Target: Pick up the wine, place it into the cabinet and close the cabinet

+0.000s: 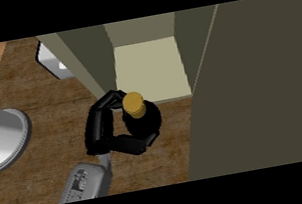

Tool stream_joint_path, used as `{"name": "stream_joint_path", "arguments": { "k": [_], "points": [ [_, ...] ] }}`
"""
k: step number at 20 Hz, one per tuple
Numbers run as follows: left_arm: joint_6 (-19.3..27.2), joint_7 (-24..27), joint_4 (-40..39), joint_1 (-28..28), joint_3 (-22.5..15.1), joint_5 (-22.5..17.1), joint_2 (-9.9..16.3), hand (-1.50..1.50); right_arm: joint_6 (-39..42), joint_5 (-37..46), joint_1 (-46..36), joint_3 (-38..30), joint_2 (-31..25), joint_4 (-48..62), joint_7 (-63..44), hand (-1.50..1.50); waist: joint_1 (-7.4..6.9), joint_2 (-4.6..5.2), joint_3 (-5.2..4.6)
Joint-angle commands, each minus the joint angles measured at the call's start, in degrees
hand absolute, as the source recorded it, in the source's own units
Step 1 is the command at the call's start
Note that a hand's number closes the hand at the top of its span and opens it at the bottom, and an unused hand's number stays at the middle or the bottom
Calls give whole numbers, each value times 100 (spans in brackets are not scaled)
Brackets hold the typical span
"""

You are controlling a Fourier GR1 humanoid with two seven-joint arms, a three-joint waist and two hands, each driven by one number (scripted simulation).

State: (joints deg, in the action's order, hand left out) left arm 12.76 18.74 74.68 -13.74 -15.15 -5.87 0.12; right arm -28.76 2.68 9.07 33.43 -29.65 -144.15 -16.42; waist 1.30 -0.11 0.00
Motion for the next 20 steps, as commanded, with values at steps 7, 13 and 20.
{"name": "stream_joint_path", "arguments": {
  "k": [7,13,20],
  "points": [
    [298,235,-1492,-1122,-28,-337,-11,150,213,-442,530,-182,-95,-980,-9,-150,35,24,-1],
    [191,334,-2301,-2016,185,-776,-11,150,236,-502,342,-142,64,-945,-106,-150,85,49,-10],
    [724,494,-3136,-2920,-23,-1481,-11,150,385,-378,730,144,-13,-1140,174,-150,259,45,-10]
  ]
}}
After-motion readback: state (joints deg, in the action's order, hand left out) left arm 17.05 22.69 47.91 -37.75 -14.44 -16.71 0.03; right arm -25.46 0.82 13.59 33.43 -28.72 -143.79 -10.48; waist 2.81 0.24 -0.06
